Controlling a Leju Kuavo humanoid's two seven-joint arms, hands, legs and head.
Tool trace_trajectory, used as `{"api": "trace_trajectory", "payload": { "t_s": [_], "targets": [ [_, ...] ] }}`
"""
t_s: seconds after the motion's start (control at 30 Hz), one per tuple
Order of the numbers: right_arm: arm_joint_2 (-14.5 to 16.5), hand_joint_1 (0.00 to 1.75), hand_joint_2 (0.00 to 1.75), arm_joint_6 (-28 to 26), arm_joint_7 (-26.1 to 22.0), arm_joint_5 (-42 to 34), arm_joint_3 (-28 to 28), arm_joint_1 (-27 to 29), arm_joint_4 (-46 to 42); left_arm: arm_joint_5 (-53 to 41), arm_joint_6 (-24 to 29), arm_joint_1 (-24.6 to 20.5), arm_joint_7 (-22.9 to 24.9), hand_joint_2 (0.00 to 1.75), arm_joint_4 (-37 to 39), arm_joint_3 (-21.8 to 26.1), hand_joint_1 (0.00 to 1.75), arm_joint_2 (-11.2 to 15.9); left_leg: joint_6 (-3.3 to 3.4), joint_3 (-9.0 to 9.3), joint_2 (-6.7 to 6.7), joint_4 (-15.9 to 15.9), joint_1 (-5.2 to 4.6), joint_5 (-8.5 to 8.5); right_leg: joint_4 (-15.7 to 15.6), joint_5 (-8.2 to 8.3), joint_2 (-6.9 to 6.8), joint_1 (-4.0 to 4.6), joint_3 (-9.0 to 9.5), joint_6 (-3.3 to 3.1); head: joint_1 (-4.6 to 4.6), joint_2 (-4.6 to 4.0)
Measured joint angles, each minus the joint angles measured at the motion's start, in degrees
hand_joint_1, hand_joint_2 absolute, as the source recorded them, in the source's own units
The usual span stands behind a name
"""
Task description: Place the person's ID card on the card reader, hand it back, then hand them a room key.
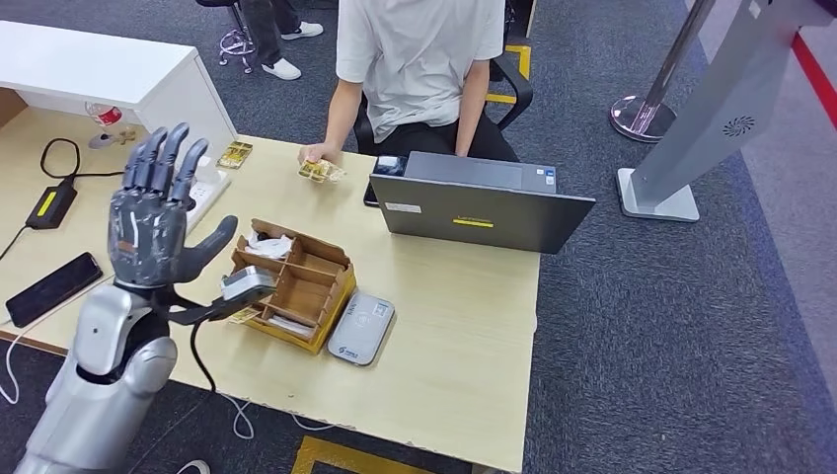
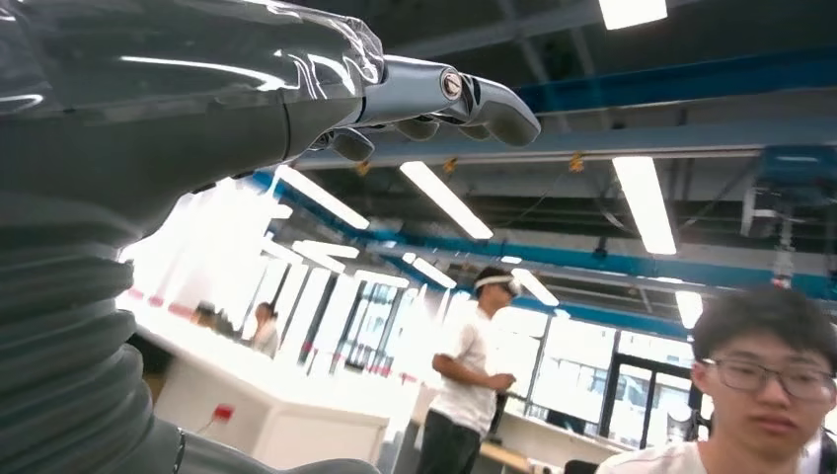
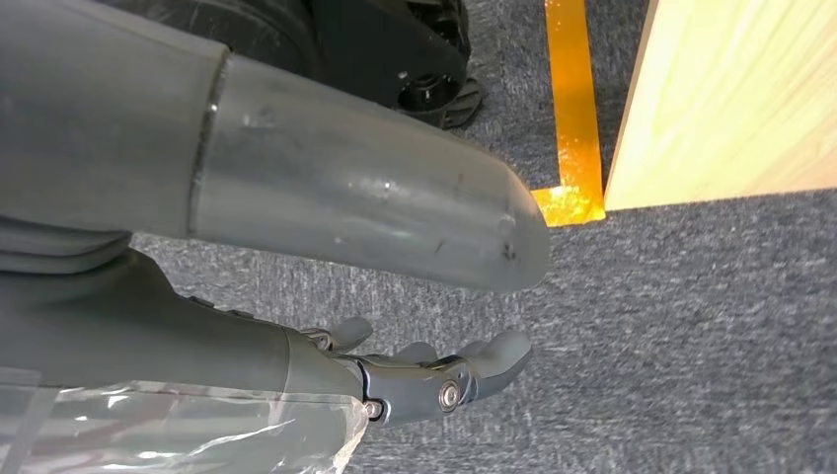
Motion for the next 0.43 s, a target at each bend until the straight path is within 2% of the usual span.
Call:
{"api": "trace_trajectory", "payload": {
  "t_s": [0.13, 0.2, 0.27, 0.33, 0.4, 0.43],
  "targets": [
    [0.0, 0.00, 0.00, 0.0, -0.4, -1.1, -1.6, 0.3, 0.0, 20.4, -4.7, 11.2, -8.6, 1.75, -6.5, 14.1, 0.00, 1.5, -0.07, 0.02, 0.00, -0.1, 0.02, -0.05, 0.0, -0.12, 0.00, 0.01, -0.01, -0.13, -0.02, 0.00],
    [0.0, 0.00, 0.00, 0.0, -0.6, -1.3, -2.3, 0.4, 0.0, 30.0, -10.2, 15.3, -13.4, 1.75, -7.8, 23.0, 0.00, 1.1, -0.10, 0.02, -0.02, -0.1, 0.09, -0.06, 0.0, -0.17, -0.01, 0.03, -0.02, -0.14, -0.03, 0.00],
    [0.0, 0.00, 0.00, 0.0, -0.7, -1.3, -2.8, 0.5, 0.0, 34.4, -15.3, 17.7, -17.3, 1.75, -8.1, 30.6, 0.00, 0.5, -0.11, 0.02, -0.08, -0.1, 0.18, -0.06, 0.0, -0.20, -0.06, 0.04, -0.01, -0.13, -0.04, 0.00],
    [0.0, 0.00, 0.00, 0.0, -0.8, -1.4, -3.2, 0.4, 0.0, 36.0, -18.5, 19.0, -18.6, 1.75, -8.3, 36.6, 0.00, -0.4, -0.11, 0.01, -0.14, -0.1, 0.21, -0.06, 0.0, -0.21, -0.12, 0.05, 0.05, -0.13, -0.03, 0.00],
    [0.0, 0.00, 0.00, -0.1, -1.0, -1.5, -3.6, 0.4, 0.0, 41.7, -23.6, 19.5, -17.6, 1.75, -7.9, 42.7, 0.00, -1.5, -0.11, 0.01, -0.15, -0.1, 0.20, -0.07, 0.0, -0.20, -0.12, 0.07, 0.11, -0.12, 0.01, 0.00],
    [0.0, 0.00, 0.00, -0.1, -1.0, -1.5, -3.7, 0.4, 0.0, 43.7, -25.2, 19.6, -17.1, 1.75, -7.7, 44.1, 0.00, -1.7, -0.12, 0.01, -0.15, -0.1, 0.20, -0.07, 0.0, -0.20, -0.12, 0.07, 0.12, -0.12, 0.04, 0.00]
  ]
}}
